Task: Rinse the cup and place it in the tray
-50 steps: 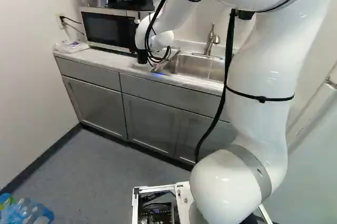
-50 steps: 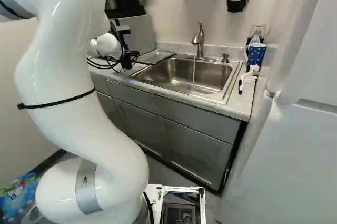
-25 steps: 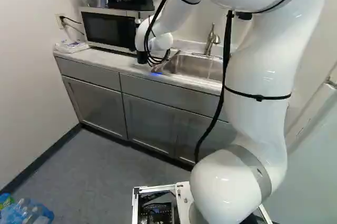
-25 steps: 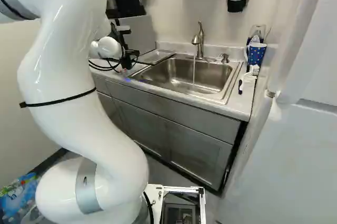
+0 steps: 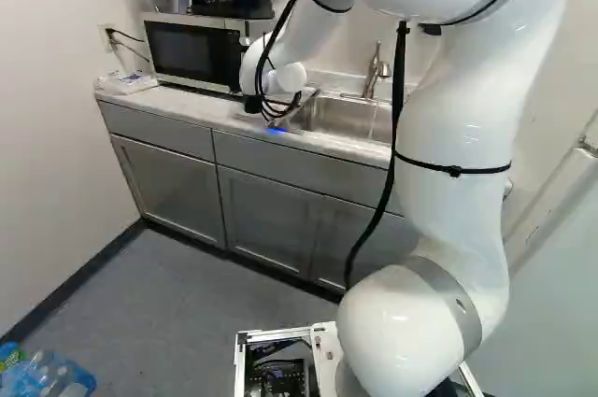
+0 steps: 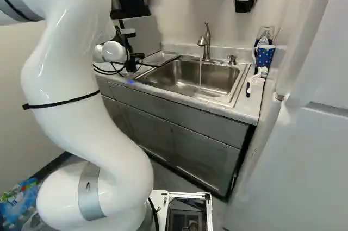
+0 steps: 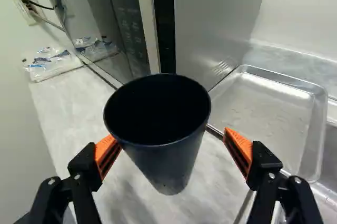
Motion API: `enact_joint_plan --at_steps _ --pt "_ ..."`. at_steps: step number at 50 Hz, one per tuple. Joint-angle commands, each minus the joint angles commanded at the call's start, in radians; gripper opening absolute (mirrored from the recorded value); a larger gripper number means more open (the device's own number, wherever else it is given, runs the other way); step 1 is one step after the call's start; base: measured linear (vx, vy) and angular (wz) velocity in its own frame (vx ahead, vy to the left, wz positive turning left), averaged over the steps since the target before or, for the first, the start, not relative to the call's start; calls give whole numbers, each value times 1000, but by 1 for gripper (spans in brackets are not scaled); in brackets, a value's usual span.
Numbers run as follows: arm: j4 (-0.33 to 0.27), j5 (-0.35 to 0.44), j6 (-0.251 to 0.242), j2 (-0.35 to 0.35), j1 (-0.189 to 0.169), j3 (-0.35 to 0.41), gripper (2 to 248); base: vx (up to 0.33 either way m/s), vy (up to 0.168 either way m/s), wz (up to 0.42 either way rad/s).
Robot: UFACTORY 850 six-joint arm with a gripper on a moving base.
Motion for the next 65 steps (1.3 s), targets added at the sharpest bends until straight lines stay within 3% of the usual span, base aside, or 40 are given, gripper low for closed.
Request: enact_joint_plan --at_steps 58,64,65 --pt "0 22 0 -38 11 -38 247 0 0 0" --pt "0 22 0 -38 11 -38 239 0 0 0" --pt "0 22 0 -38 11 -38 201 0 0 0"
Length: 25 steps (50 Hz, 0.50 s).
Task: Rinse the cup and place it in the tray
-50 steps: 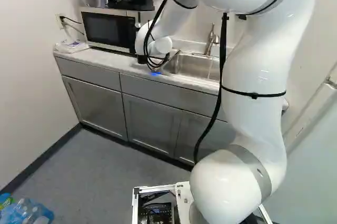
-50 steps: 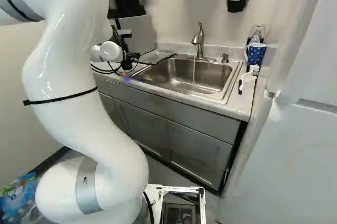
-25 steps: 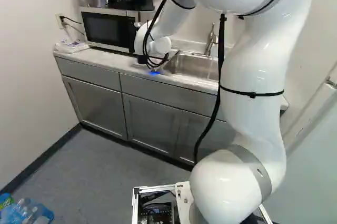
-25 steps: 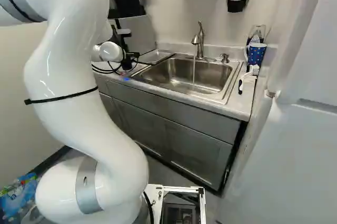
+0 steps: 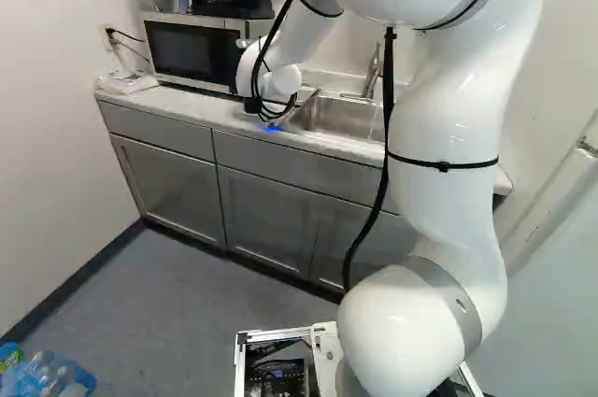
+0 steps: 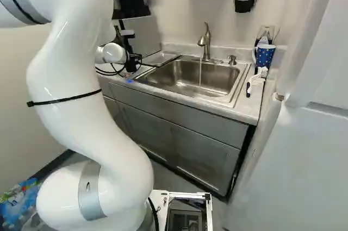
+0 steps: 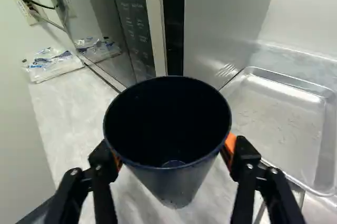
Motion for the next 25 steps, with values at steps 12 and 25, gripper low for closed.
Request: enact_joint_plan --at_steps 12,25 --pt "0 0 0 0 0 0 128 0 0 0" --pt "0 0 0 0 0 0 125 0 0 0"
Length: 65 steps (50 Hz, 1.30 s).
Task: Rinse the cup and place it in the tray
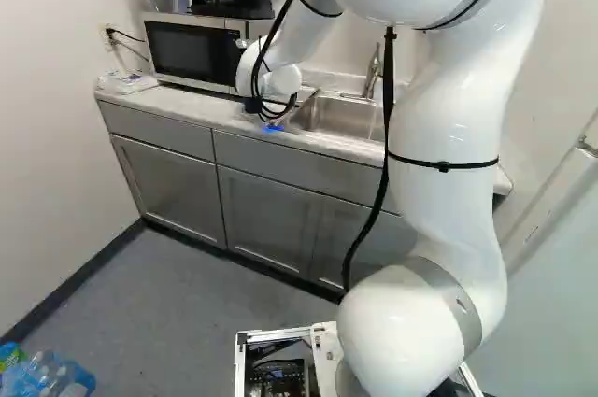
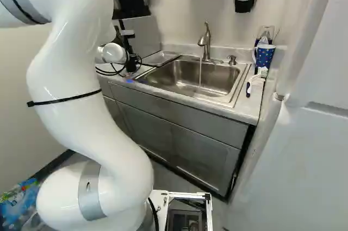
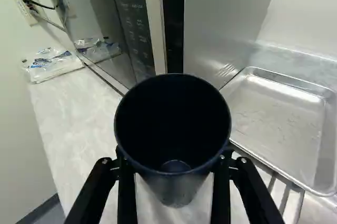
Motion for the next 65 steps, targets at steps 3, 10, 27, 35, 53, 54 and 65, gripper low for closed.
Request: enact_joint_plan --at_steps 3,10,27,35,53,54,65 --pt "0 0 0 0 0 0 125 0 0 0" --pt "0 0 0 8 -6 2 125 0 0 0" --pt "0 0 0 40 -44 4 125 0 0 0" --pt "0 0 0 49 -64 -3 125 0 0 0" --pt "0 0 0 53 -115 -37 125 0 0 0" --pt "0 0 0 53 -118 -39 125 0 0 0" --pt "0 0 0 50 -148 -63 125 0 0 0"
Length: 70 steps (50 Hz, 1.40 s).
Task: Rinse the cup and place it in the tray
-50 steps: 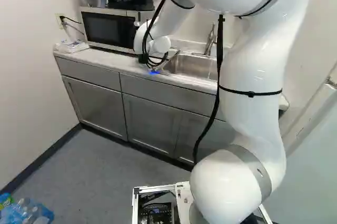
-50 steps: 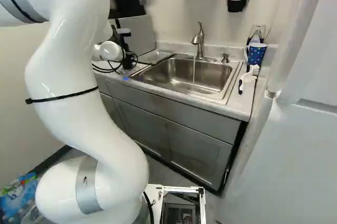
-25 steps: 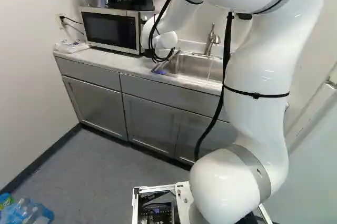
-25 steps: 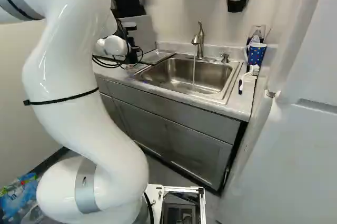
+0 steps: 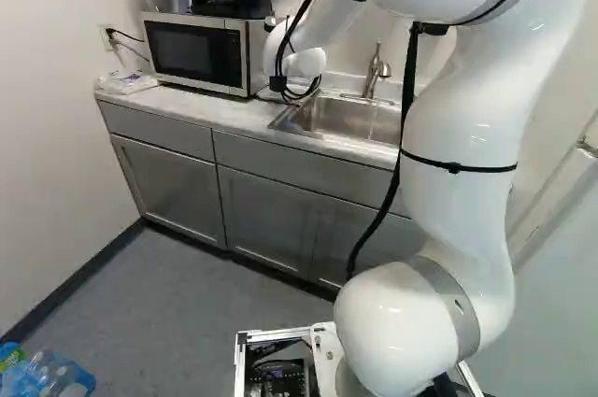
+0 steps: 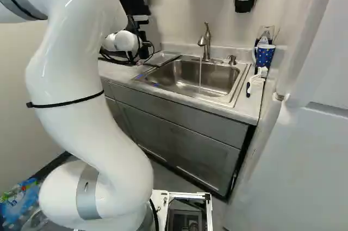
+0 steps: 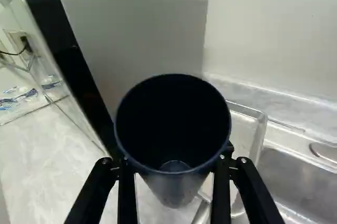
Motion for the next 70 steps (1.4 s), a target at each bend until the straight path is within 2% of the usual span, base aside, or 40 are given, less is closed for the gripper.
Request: enact_joint_plan --at_steps 34,70 --pt "0 0 0 -19 -89 -22 125 0 0 0" --pt "0 -2 0 -12 -181 -13 125 0 0 0"
